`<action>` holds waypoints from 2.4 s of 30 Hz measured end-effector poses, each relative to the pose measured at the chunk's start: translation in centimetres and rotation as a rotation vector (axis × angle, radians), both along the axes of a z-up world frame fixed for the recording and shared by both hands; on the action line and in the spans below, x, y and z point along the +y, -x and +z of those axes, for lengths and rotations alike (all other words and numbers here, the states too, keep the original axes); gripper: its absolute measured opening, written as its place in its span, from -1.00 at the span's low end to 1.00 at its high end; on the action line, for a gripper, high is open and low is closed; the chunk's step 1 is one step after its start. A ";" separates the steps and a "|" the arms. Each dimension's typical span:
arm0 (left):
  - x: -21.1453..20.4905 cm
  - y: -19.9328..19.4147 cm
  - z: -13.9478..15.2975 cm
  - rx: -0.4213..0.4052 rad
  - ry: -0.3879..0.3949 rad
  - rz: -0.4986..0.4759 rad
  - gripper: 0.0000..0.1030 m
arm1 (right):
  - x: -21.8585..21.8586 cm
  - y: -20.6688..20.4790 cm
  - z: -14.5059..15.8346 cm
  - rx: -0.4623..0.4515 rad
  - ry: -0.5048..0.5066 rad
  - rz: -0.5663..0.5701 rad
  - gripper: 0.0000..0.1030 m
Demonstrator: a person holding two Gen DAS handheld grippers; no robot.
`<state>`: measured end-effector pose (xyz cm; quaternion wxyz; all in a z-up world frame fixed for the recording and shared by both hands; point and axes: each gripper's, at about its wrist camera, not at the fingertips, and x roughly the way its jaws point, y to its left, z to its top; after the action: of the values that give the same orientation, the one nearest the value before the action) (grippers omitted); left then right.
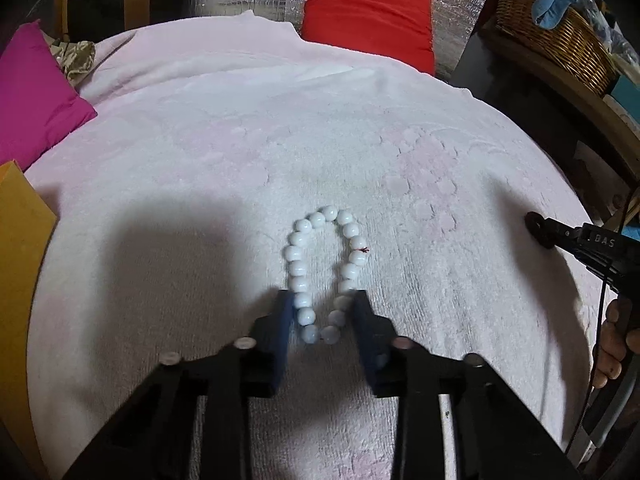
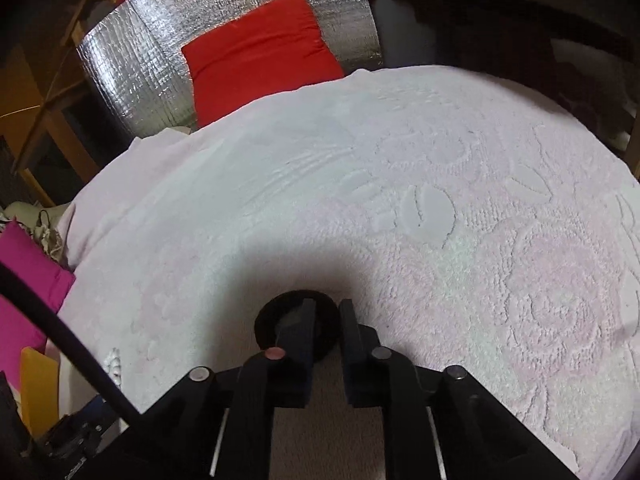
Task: Organize jewelry
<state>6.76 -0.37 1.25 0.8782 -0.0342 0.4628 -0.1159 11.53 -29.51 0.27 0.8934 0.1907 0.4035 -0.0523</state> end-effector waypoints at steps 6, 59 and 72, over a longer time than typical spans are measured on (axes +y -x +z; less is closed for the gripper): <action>0.4 0.2 0.2 0.012 0.013 -0.007 -0.81 | -0.4 1.2 0.4 -0.007 -0.059 0.030 -0.78; 1.4 4.4 0.6 0.134 0.136 -0.075 -0.81 | 2.7 1.8 0.2 0.031 0.106 0.115 -0.76; 0.7 4.8 1.1 0.130 0.137 -0.087 -0.41 | 4.0 6.8 1.0 0.099 -0.102 0.198 -0.76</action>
<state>1.95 0.29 2.32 0.8360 -0.0815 0.5110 -0.1827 4.74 -25.56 1.25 0.8622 0.1926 0.4661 0.0475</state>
